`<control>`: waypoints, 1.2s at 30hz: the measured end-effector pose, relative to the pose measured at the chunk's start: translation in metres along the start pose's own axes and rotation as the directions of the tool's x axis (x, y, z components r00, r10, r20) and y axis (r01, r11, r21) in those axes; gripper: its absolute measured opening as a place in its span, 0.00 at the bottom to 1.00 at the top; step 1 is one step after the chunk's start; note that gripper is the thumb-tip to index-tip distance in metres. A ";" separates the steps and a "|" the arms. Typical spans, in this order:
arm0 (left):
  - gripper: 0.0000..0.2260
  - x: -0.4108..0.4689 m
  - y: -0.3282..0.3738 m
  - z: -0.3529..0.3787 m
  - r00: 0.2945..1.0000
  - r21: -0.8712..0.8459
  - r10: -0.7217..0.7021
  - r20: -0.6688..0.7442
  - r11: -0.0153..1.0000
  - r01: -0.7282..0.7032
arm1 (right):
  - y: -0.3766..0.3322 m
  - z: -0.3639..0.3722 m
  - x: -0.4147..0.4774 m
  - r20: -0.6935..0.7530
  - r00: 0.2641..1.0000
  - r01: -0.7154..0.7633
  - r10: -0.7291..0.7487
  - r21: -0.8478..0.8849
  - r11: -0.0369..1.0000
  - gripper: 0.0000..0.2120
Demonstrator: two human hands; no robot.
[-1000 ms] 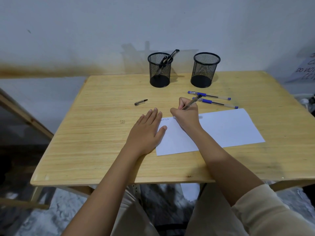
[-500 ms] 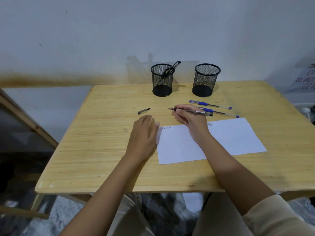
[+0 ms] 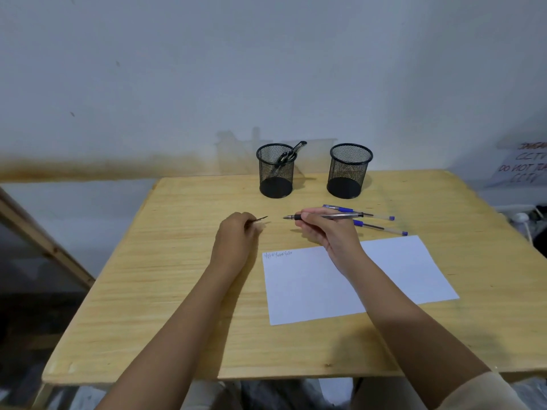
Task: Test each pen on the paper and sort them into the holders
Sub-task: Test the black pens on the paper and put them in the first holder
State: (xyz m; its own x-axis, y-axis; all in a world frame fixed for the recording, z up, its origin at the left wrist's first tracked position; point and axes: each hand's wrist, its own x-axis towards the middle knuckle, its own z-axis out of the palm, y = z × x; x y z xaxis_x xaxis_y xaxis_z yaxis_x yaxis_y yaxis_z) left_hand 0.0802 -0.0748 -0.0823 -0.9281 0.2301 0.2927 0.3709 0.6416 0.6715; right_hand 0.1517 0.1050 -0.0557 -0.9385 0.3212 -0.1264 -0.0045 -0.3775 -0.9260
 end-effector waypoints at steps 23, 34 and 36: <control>0.07 -0.006 0.113 0.021 0.969 -0.524 0.211 0.132 0.844 -0.112 | -0.049 -0.051 -0.021 -0.007 0.986 0.169 -0.169 0.082 0.982 0.10; 0.07 0.003 0.177 0.042 0.966 -0.621 0.253 0.058 0.766 -0.163 | -0.101 -0.088 -0.027 0.018 0.934 0.357 -0.357 -0.097 0.929 0.05; 0.07 0.006 0.194 0.053 0.967 -0.667 0.246 0.059 0.731 -0.145 | -0.118 -0.100 -0.031 -0.020 0.907 0.408 -0.420 -0.196 0.892 0.05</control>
State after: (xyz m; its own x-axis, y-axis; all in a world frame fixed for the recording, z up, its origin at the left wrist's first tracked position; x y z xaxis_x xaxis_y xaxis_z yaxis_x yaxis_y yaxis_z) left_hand 0.1447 0.0896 0.0137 -0.8085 0.4238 0.4083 0.4282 -0.0523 0.9022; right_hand 0.2161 0.2259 0.0220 -0.8427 0.4677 0.2667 -0.3192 -0.0351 -0.9470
